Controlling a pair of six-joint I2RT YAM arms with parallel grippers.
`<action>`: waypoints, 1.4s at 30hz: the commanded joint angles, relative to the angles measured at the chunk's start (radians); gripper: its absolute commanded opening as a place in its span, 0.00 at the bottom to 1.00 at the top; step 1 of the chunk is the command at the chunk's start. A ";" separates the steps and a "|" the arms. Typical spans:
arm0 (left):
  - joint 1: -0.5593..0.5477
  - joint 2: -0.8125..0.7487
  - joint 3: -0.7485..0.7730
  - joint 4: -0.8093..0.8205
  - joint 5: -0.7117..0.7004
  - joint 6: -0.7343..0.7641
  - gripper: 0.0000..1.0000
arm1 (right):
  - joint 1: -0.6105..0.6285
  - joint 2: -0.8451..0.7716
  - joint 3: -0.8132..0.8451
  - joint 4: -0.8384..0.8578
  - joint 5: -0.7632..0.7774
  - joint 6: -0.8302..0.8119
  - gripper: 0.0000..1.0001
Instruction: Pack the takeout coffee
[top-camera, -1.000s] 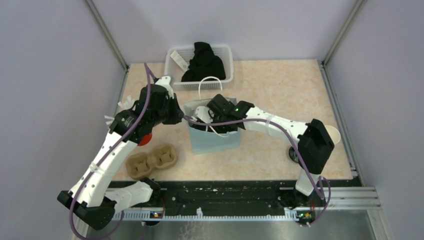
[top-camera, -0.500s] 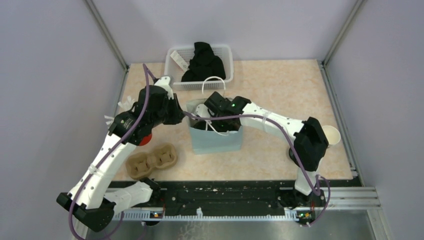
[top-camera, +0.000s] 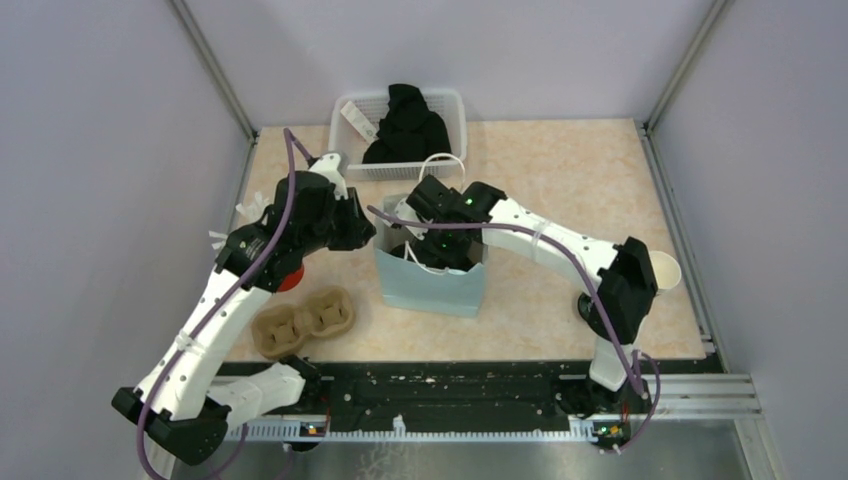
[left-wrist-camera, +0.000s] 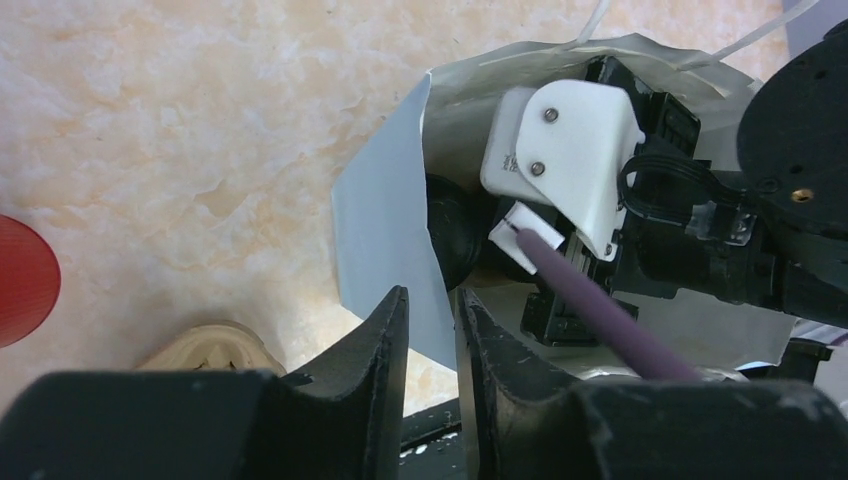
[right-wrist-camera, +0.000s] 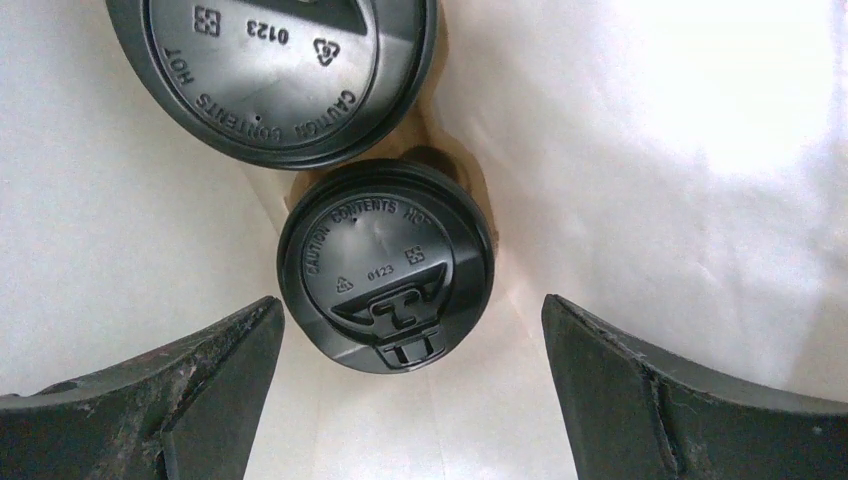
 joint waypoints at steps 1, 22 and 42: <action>0.001 -0.044 0.004 0.035 0.014 -0.010 0.32 | 0.012 -0.075 0.069 -0.016 0.025 0.096 0.99; 0.001 -0.021 0.035 0.039 0.067 -0.050 0.56 | 0.011 -0.136 0.352 -0.048 0.062 0.241 0.99; 0.001 0.106 0.139 0.002 0.040 0.016 0.69 | -0.063 -0.435 0.244 -0.086 0.349 0.684 0.99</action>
